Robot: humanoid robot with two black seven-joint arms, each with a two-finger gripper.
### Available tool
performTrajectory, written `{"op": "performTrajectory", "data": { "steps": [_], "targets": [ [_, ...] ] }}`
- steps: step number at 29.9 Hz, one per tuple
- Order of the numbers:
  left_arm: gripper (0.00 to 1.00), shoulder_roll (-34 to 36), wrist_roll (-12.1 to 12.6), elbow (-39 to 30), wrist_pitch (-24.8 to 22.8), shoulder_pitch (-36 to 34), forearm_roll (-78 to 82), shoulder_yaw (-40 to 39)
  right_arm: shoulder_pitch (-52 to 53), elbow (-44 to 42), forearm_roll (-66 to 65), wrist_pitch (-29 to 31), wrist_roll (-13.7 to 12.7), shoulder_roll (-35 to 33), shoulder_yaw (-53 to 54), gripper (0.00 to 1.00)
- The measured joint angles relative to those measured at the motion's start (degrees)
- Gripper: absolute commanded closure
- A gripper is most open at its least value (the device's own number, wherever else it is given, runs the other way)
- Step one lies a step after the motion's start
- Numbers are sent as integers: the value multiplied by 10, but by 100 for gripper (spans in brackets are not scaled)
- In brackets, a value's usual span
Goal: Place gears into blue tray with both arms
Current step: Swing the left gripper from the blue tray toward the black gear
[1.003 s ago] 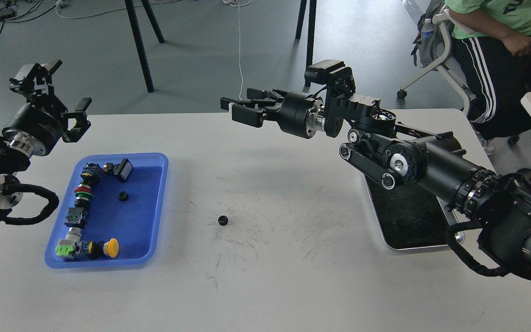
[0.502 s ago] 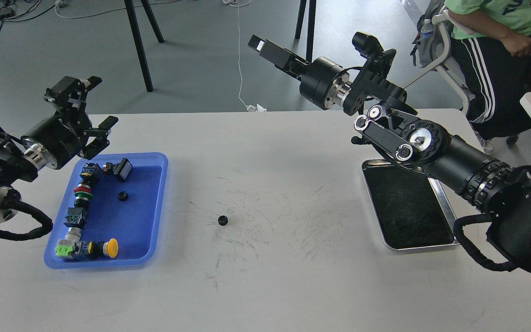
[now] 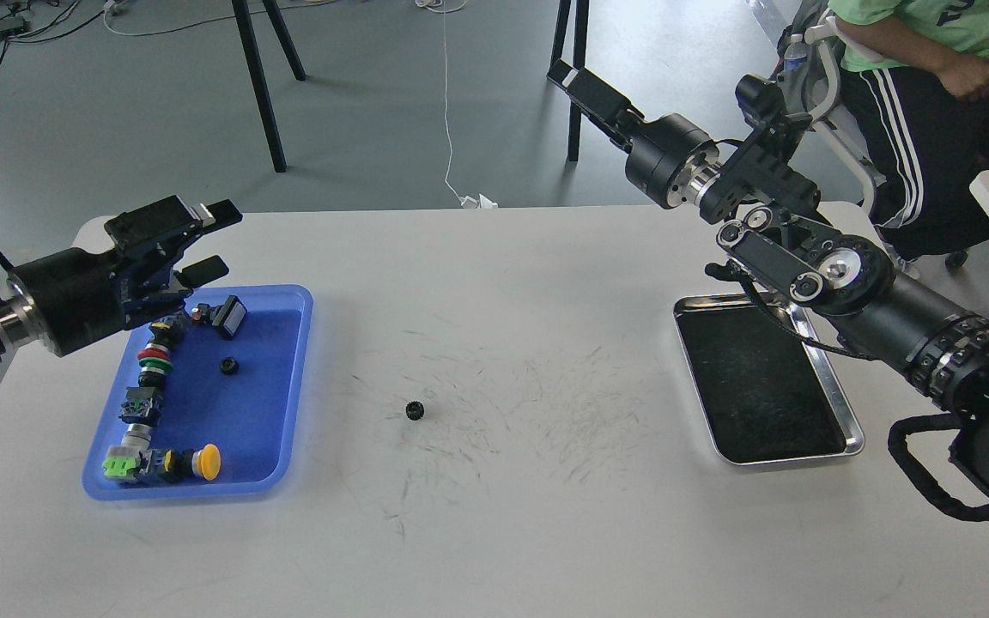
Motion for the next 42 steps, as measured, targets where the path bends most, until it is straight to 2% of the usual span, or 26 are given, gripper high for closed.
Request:
{"op": "performTrajectory", "data": {
  "steps": [10, 15, 23, 30, 36, 42],
  "targets": [
    [1, -5, 0, -3, -17, -5, -61, 27, -11, 1, 21, -7, 0, -13, 1, 9],
    [1, -6, 0, -12, 15, -5, -66, 28, -21, 3, 22, -13, 0, -13, 1, 9],
    [1, -9, 0, -34, 75, -21, 92, 69, -23, 0, 34, -13, 0, -19, 3, 8],
    [1, -13, 0, -32, 96, -33, 210, 102, -23, -26, 115, -13, 0, -20, -1, 6],
    [1, -32, 0, -27, 155, -34, 307, 157, -28, -37, 126, -13, 0, -20, -2, 6],
    [1, -34, 0, -28, 165, -46, 377, 171, -34, -38, 127, -14, 0, -22, 0, 6]
  ]
}}
